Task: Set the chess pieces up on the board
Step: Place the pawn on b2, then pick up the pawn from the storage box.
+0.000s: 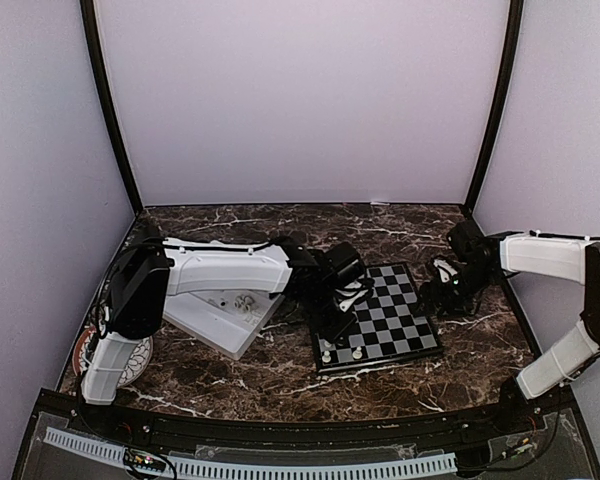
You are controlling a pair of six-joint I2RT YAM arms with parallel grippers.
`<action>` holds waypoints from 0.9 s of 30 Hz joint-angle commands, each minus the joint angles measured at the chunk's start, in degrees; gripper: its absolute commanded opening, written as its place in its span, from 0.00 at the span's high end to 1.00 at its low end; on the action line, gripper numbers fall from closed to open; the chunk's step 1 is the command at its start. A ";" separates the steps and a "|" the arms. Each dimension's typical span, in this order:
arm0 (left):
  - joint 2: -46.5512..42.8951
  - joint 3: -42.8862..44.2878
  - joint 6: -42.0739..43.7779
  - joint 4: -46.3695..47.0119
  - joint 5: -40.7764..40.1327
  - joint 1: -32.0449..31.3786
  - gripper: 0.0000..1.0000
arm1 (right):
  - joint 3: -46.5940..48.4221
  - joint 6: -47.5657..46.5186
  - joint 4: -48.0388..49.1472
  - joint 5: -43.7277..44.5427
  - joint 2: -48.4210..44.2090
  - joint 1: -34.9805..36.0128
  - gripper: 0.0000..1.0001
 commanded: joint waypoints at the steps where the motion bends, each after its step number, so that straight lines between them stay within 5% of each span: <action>1: 0.10 1.45 0.40 -2.01 0.27 -0.30 0.78 | -0.61 -0.13 1.06 -0.61 0.42 0.44 0.24; 15: -11.24 4.21 1.43 -5.29 -9.29 2.45 0.63 | -0.52 -0.35 0.97 -1.04 0.59 0.43 0.24; 27: -23.87 -16.39 -10.16 -10.63 -19.04 20.01 0.68 | -0.61 -0.35 1.13 -1.27 -0.14 0.37 0.24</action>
